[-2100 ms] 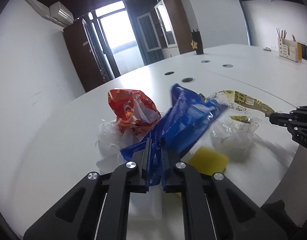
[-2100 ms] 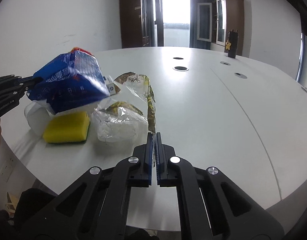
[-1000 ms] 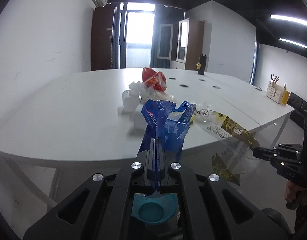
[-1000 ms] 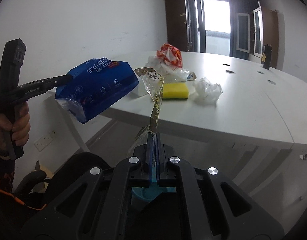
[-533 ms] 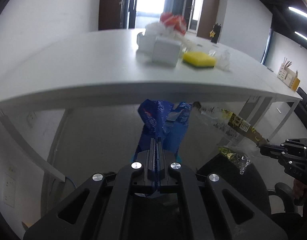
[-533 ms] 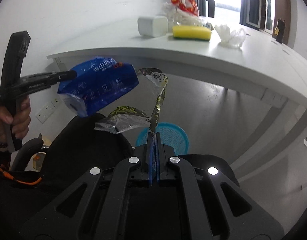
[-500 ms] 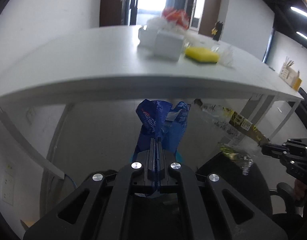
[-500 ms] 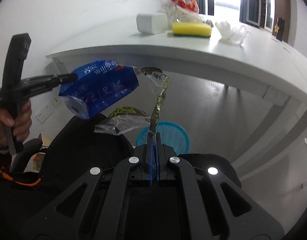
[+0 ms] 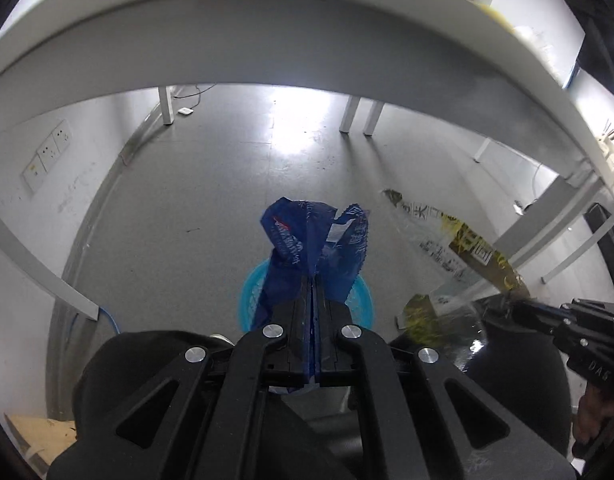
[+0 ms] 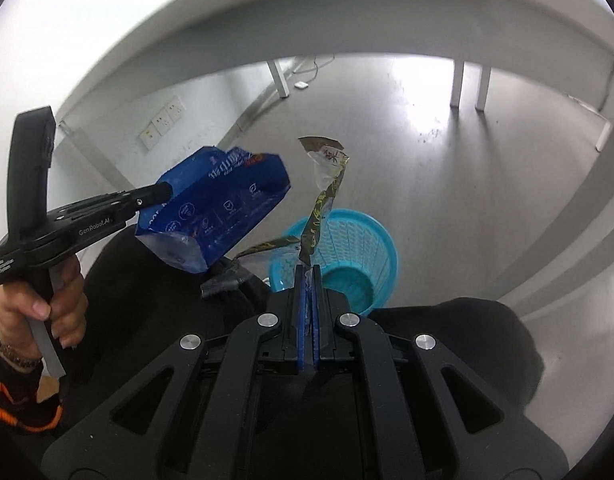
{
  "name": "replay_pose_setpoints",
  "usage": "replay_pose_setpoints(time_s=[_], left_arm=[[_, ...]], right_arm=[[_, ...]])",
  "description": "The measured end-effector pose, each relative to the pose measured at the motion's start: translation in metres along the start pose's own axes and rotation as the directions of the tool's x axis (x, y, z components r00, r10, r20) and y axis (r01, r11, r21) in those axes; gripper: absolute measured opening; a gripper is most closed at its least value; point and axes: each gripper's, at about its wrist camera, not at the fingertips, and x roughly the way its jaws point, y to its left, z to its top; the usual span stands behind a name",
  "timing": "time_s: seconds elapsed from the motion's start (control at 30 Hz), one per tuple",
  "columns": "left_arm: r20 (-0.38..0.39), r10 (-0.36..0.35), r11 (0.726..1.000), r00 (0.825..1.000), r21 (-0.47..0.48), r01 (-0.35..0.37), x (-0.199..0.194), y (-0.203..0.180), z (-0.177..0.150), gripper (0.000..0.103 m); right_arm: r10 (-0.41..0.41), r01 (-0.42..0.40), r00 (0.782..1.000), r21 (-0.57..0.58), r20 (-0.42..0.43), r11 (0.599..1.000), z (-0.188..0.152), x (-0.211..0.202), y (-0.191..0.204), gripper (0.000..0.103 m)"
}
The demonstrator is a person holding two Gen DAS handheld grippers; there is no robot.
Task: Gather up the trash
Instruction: 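Carry the blue bag in the left gripper while the right carries the gold strip to the basket, then open both grippers over the blue basket, dropping the bag and strip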
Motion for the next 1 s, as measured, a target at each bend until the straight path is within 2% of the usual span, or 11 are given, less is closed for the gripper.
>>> replay_pose_setpoints(time_s=[0.17, 0.23, 0.5, 0.6, 0.83, 0.9, 1.0], left_arm=[[-0.030, 0.042, 0.999, 0.999, 0.009, -0.042, 0.030, -0.008, 0.000, 0.000], [-0.049, 0.054, 0.999, 0.997, 0.007, -0.054, 0.041, -0.008, -0.001, 0.000], [-0.057, 0.049, 0.999, 0.997, 0.009, -0.049, 0.072, -0.006, 0.004, 0.000], [-0.095, 0.051, 0.999, 0.994, -0.015, -0.052, 0.096, -0.002, 0.010, 0.000], [-0.166, 0.116, 0.993, 0.979, 0.006, -0.117, 0.138, -0.003, 0.019, 0.000], [-0.199, 0.120, 0.992, 0.973, 0.003, -0.122, 0.147, -0.003, 0.019, 0.000], [-0.210, 0.123, 0.992, 0.970, 0.010, -0.124, 0.154, -0.004, 0.020, 0.000]], right_arm=[[-0.064, 0.064, 0.998, -0.014, -0.026, 0.998, -0.003, 0.038, 0.001, 0.002], [-0.087, 0.086, 0.994, -0.006, -0.073, 0.996, -0.001, 0.059, -0.003, 0.002], [-0.079, 0.092, 0.979, 0.062, -0.187, 0.994, 0.010, 0.110, -0.009, 0.002], [-0.076, 0.094, 0.974, 0.078, -0.213, 0.993, 0.015, 0.128, -0.009, 0.002], [-0.062, 0.104, 0.950, 0.124, -0.305, 0.987, 0.019, 0.184, -0.022, 0.002], [-0.071, 0.114, 0.944, 0.116, -0.323, 0.987, 0.020, 0.200, -0.021, 0.002], [-0.074, 0.115, 0.935, 0.100, -0.346, 0.988, 0.020, 0.218, -0.020, 0.002]])
